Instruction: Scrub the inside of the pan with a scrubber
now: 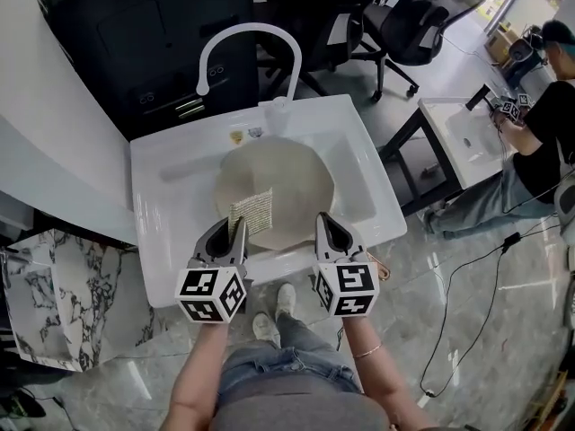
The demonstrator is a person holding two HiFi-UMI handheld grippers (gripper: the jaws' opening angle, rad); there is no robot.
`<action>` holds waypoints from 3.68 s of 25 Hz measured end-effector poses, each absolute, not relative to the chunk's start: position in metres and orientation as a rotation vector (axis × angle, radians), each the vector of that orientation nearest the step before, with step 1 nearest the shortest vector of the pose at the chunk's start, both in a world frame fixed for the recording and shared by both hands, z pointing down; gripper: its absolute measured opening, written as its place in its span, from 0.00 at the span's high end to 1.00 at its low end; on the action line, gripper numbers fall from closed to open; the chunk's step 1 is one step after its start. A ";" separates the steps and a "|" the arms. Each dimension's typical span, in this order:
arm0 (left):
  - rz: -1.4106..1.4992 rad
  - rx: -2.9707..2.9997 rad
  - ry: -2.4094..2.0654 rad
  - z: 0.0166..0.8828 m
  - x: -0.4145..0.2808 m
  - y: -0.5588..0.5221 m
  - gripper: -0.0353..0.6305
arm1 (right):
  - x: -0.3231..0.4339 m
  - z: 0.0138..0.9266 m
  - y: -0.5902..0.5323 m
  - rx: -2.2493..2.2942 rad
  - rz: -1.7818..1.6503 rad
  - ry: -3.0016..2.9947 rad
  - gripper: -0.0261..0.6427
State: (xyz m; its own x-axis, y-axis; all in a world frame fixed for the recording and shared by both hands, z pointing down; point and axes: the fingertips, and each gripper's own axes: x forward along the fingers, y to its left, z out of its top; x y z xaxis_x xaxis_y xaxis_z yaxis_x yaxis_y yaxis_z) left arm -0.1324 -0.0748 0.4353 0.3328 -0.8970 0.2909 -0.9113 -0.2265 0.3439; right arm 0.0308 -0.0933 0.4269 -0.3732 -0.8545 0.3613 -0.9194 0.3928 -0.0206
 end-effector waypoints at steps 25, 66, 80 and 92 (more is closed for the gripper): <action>0.290 2.123 -1.439 0.496 -0.047 -0.087 0.85 | 0.068 0.448 -0.121 1.577 0.403 -2.320 0.95; 0.634 1.873 -1.855 0.507 -0.186 -0.110 0.85 | 0.049 0.441 -0.145 1.455 0.357 -2.397 0.95; 0.459 2.010 -1.737 0.466 -0.121 -0.154 0.85 | 0.065 0.431 -0.158 1.457 0.366 -2.436 0.95; 0.507 2.121 -1.274 0.510 -0.035 -0.156 0.85 | 0.073 0.443 -0.164 1.565 0.407 -2.328 0.95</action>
